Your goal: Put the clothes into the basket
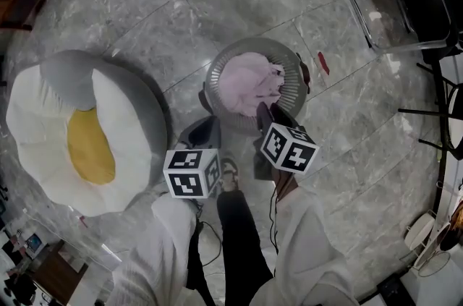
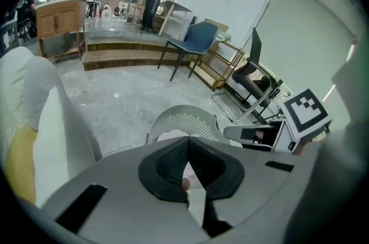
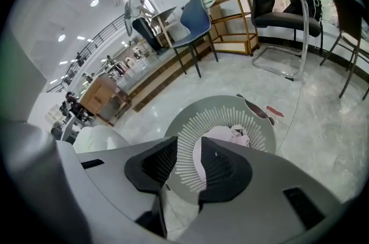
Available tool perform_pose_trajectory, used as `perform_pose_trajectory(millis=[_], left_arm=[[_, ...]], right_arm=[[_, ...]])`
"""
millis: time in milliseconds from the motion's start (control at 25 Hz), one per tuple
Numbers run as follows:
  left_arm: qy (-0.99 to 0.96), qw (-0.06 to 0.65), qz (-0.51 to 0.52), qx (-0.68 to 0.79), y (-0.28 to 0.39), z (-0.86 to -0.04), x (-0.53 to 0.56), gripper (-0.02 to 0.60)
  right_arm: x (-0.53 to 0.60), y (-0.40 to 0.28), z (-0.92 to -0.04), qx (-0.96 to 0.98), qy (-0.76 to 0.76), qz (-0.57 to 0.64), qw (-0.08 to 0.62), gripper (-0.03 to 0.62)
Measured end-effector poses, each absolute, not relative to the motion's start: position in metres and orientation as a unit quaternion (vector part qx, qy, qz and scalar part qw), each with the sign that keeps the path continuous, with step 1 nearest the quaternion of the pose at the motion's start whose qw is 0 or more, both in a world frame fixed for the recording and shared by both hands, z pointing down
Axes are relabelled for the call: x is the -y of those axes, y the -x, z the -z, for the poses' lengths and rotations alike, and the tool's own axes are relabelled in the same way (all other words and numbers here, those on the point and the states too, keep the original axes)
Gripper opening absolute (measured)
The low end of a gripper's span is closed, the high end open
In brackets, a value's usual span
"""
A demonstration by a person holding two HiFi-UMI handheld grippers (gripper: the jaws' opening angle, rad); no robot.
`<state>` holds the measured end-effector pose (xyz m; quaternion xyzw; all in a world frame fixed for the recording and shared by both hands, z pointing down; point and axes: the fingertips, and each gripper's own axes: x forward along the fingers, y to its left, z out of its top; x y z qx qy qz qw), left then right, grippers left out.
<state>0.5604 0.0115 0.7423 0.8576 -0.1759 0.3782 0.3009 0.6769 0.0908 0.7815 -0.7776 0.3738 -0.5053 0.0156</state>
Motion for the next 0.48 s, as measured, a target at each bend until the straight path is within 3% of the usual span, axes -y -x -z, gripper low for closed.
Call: perform_pose_trajectory(millis=[480], left_arm=[[-0.871,0.287,-0.357,0.176,-0.538,-0.705,-0.019,0.003]], right_arm=[[-0.101,-0.643,-0.737,-0.378,0.774,0.506,0.050,0.109]])
